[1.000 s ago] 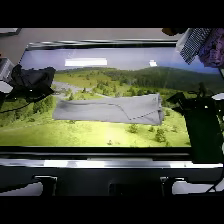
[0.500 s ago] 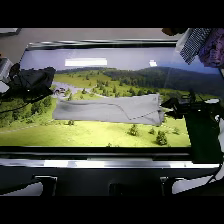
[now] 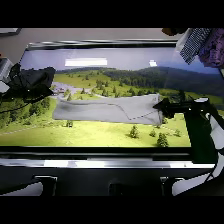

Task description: Fold the clothes and pants, and hang the long-sleeved shirts on hangers.

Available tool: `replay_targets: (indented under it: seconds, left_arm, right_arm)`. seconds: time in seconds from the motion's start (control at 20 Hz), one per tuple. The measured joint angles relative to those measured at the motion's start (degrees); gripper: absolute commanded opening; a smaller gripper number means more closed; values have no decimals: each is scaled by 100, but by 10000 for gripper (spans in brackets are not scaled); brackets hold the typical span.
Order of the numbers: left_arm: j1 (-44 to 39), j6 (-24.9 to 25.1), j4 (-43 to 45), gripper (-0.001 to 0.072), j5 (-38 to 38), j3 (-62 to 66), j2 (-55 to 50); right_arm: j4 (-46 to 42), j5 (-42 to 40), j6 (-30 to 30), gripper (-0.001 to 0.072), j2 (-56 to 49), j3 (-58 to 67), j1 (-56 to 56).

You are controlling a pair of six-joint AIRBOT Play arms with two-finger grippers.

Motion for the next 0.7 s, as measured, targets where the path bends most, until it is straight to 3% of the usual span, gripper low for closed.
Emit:
replay_targets:
  seconds: [0.05,0.1,0.15,0.4,0.7]
  left_arm:
    - [-7,-2,-15,429,0,0,0]
    - [-22,-2,-61,159,2,0,-2]
    - [-48,0,-107,20,2,0,-9]
    - [-538,-50,-487,19,22,0,-229]
    - [-2177,-450,-1567,18,699,4,-990]
  right_arm:
    - [-83,-66,59,46,7,-4,85]
    - [-146,-116,103,38,42,2,142]
    - [-247,-155,208,38,98,17,188]
    - [-1294,149,1132,37,671,492,271]
    - [-2387,1145,1851,37,1333,1434,293]
